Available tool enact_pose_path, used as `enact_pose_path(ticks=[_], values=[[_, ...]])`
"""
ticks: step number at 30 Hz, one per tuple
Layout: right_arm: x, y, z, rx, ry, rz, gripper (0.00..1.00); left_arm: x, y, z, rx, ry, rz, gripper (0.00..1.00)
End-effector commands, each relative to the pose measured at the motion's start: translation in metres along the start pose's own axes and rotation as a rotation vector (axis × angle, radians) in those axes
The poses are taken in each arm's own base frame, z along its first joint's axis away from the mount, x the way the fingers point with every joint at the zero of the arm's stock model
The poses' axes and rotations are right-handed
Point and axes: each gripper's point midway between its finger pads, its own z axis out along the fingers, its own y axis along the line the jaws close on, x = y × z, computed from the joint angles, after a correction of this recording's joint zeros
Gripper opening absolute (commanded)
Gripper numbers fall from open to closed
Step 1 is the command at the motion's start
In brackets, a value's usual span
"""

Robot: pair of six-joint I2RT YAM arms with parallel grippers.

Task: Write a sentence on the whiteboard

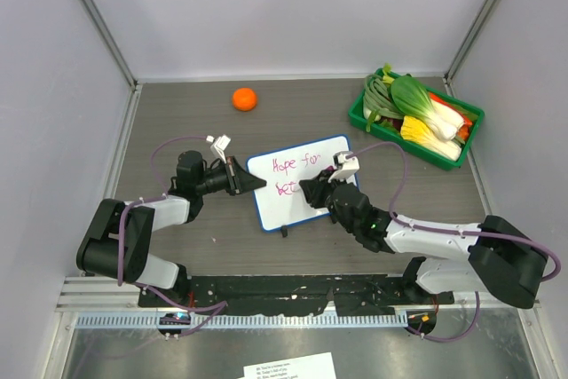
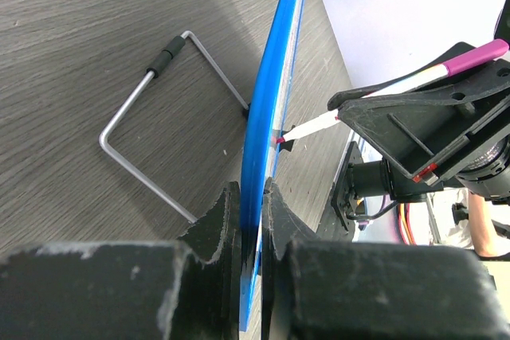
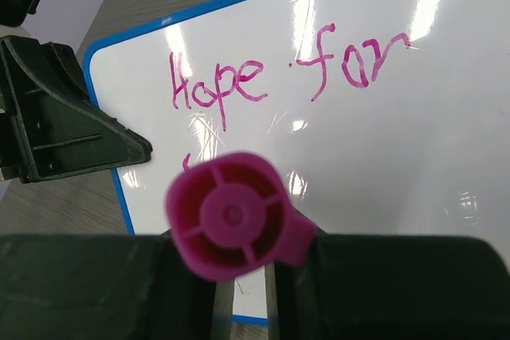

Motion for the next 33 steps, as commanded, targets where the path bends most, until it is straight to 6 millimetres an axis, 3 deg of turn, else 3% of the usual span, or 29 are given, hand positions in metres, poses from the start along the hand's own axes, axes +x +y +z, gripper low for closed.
enact_pose_path(ticks=[1, 9, 15, 25, 33], values=[[-0.014, -0.006, -0.002, 0.036, -0.049, -0.003, 0.01, 0.025, 0.051, -0.003, -0.209, 0.034, -0.015, 0.00], [-0.041, 0.014, -0.003, -0.007, -0.102, 0.012, 0.01, 0.026, 0.051, -0.003, -0.209, 0.037, -0.016, 0.00], [-0.057, 0.018, -0.005, -0.008, -0.145, 0.008, 0.01, 0.026, 0.051, -0.003, -0.211, 0.036, -0.016, 0.00], [-0.040, 0.007, 0.010, 0.045, -0.112, -0.029, 0.01, 0.027, 0.051, -0.002, -0.206, 0.043, -0.022, 0.00], [-0.032, -0.001, 0.011, 0.079, -0.093, -0.049, 0.01, 0.026, 0.050, -0.002, -0.205, 0.041, -0.016, 0.00]])
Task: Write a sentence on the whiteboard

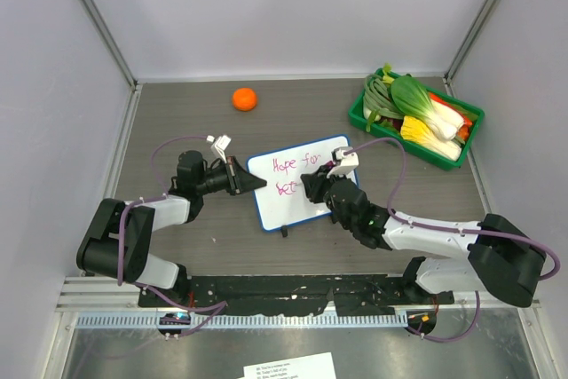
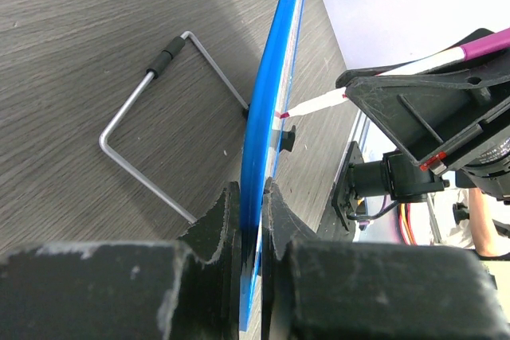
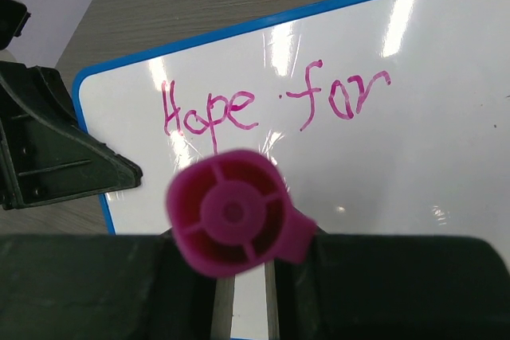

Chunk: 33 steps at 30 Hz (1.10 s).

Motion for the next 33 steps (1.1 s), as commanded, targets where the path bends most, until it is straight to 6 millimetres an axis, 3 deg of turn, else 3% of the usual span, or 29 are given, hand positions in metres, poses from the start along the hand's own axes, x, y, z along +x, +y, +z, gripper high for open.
enact_pose_path(ticks=[1, 17, 33], values=[[-0.016, -0.001, 0.004, 0.035, -0.051, -0.002, 0.01, 0.027, 0.050, -0.003, -0.205, 0.042, -0.018, 0.00], [-0.023, -0.024, -0.001, 0.116, -0.070, -0.025, 0.01, 0.026, 0.051, -0.003, -0.206, 0.039, -0.018, 0.00], [-0.055, 0.012, -0.001, -0.019, -0.142, 0.031, 0.01, 0.027, 0.051, -0.003, -0.205, 0.043, -0.018, 0.00]])
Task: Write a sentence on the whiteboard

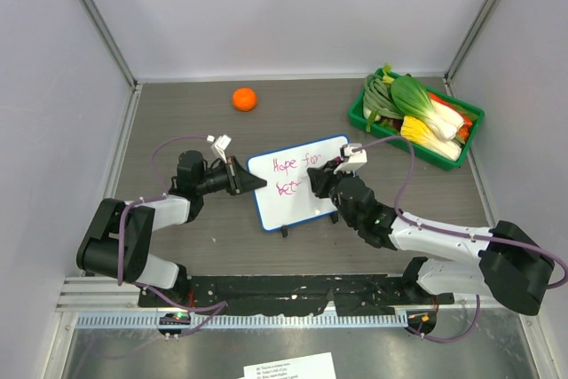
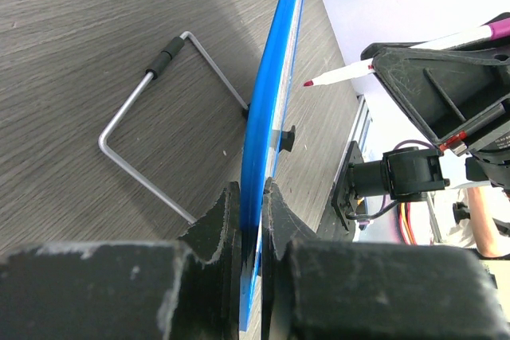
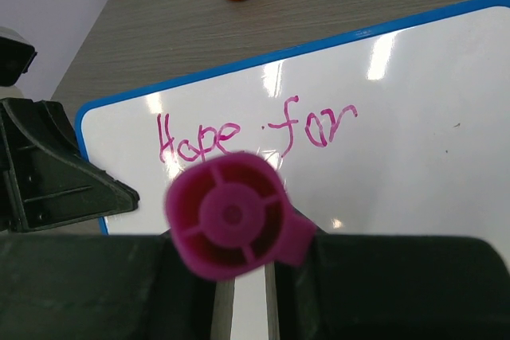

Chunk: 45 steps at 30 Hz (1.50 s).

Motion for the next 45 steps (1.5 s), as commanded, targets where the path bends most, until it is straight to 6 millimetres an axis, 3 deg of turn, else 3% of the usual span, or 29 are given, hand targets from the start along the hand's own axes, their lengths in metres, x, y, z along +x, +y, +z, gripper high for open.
enact_pose_path(ticks=[1, 11, 31, 45], values=[[-0.027, 0.019, 0.007, -0.040, -0.074, 0.031, 0.01, 0.027, 0.051, -0.003, -0.208, 0.041, -0.020, 0.00], [-0.006, 0.011, 0.014, -0.009, -0.028, 0.018, 0.01, 0.027, 0.051, -0.003, -0.208, 0.041, -0.021, 0.00], [0.031, -0.009, -0.003, -0.005, 0.073, 0.025, 0.01, 0.028, 0.051, -0.003, -0.209, 0.044, -0.018, 0.00], [0.033, -0.014, -0.009, 0.003, 0.086, 0.024, 0.01, 0.027, 0.051, -0.003, -0.211, 0.042, -0.019, 0.00]])
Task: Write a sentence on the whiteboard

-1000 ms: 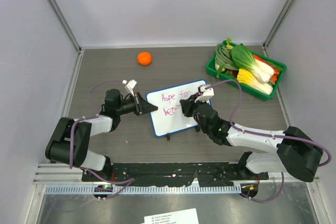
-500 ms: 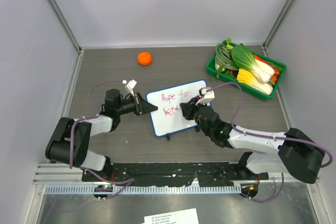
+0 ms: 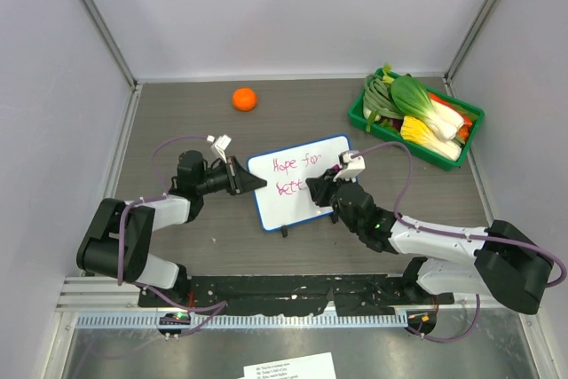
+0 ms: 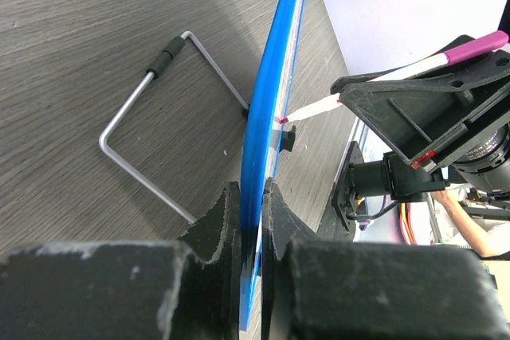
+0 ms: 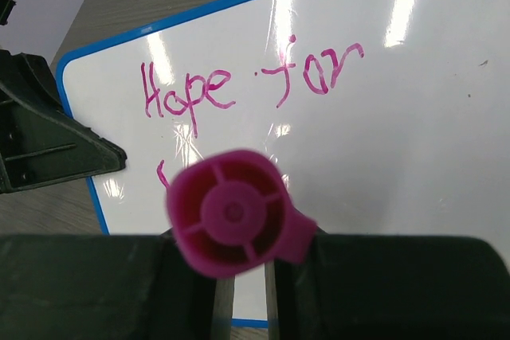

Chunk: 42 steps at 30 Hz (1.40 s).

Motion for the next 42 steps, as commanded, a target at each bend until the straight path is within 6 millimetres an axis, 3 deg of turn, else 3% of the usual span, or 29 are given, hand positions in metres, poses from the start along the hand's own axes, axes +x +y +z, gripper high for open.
enact_pose_path(ticks=[1, 10, 18, 24, 42], values=[[0.002, -0.009, -0.003, 0.032, 0.003, -0.007, 0.01, 0.027, 0.052, -0.003, -0.210, 0.042, -0.019, 0.00], [-0.013, -0.006, -0.003, 0.043, -0.031, -0.020, 0.01, 0.027, 0.051, -0.003, -0.209, 0.043, -0.017, 0.00], [-0.041, 0.009, -0.003, 0.017, -0.096, -0.009, 0.01, 0.027, 0.050, -0.003, -0.207, 0.043, -0.016, 0.00], [-0.061, 0.009, -0.006, 0.026, -0.143, -0.007, 0.01, 0.028, 0.051, -0.003, -0.209, 0.045, -0.020, 0.00], [-0.040, 0.011, 0.007, -0.028, -0.071, 0.008, 0.01, 0.027, 0.051, -0.003, -0.208, 0.042, -0.013, 0.00]])
